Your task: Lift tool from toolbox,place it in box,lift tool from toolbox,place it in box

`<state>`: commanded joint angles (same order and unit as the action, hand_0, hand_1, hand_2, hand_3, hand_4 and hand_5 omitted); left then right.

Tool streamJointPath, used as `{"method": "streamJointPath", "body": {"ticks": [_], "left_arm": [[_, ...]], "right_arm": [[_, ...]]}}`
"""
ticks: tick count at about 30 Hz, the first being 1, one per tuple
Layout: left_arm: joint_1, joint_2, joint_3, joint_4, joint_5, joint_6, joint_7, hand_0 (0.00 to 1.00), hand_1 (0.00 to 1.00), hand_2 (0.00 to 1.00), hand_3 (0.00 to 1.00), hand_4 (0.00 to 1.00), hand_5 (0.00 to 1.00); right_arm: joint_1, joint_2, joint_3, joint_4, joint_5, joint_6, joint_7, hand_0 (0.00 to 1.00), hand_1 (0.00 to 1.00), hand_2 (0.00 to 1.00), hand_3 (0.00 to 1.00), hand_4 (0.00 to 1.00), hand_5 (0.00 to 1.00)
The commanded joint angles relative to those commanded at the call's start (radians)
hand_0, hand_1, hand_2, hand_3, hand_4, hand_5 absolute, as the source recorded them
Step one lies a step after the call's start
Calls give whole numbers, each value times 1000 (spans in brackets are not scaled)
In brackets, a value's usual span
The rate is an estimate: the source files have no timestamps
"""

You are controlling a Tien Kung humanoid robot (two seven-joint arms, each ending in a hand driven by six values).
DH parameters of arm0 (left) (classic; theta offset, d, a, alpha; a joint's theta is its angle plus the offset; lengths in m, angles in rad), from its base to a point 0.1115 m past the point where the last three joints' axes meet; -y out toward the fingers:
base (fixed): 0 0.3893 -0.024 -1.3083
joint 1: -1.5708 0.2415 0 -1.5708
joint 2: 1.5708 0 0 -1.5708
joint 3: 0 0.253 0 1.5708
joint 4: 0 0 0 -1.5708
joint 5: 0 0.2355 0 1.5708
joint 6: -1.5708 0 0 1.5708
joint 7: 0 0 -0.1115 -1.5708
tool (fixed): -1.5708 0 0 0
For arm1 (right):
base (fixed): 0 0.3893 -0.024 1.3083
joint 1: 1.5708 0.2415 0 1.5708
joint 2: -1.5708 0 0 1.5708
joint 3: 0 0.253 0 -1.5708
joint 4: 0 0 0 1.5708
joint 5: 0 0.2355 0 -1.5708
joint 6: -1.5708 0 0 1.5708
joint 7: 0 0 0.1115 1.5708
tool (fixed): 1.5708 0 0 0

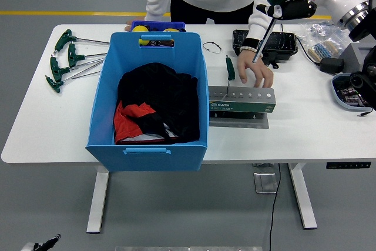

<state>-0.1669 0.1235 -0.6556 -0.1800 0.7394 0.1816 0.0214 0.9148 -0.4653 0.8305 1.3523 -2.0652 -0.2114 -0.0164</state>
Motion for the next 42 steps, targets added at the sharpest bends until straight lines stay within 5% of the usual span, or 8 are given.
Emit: {"method": "streamJointPath", "body": {"ticks": [11,18,19,24,25,30,31,42], "left_arm": [[1,4,16,0,-4,-4,-1,711,715,738,735,745,692],[0,10,10,0,13,-5,2,711,718,738,737,745,692],[-1,10,9,0,15,-5,2,705,715,737,735,745,692],[-5,16,1,0,28,-5,4,705,715,737,735,745,692],[-5,16,-7,0,35,-4,4,697,711,735,735,745,691],[-8,16,-12,0,46,-3,7,697,711,735,735,745,691],[-9,16,-10,0,45,-4,8,695,712,737,733,745,692],[-15,15,-19,0,57,-1,10,692,710,736,735,745,690]], "right_arm": [[98,85,-158,208,50,-3,-4,2,2,2,2,885,561],[167,141,-393,190,78,27,20,2,2,2,2,886,561],[169,149,-418,184,85,35,24,40,11,83,88,920,606],[178,160,-480,174,141,149,48,40,11,83,88,920,606],[185,163,-494,170,150,181,50,403,228,329,394,998,744],[206,191,-542,123,187,280,60,403,228,329,394,998,744],[207,195,-546,117,187,282,60,564,519,594,558,998,754],[225,234,-535,52,169,252,61,663,628,698,640,998,760]]}}
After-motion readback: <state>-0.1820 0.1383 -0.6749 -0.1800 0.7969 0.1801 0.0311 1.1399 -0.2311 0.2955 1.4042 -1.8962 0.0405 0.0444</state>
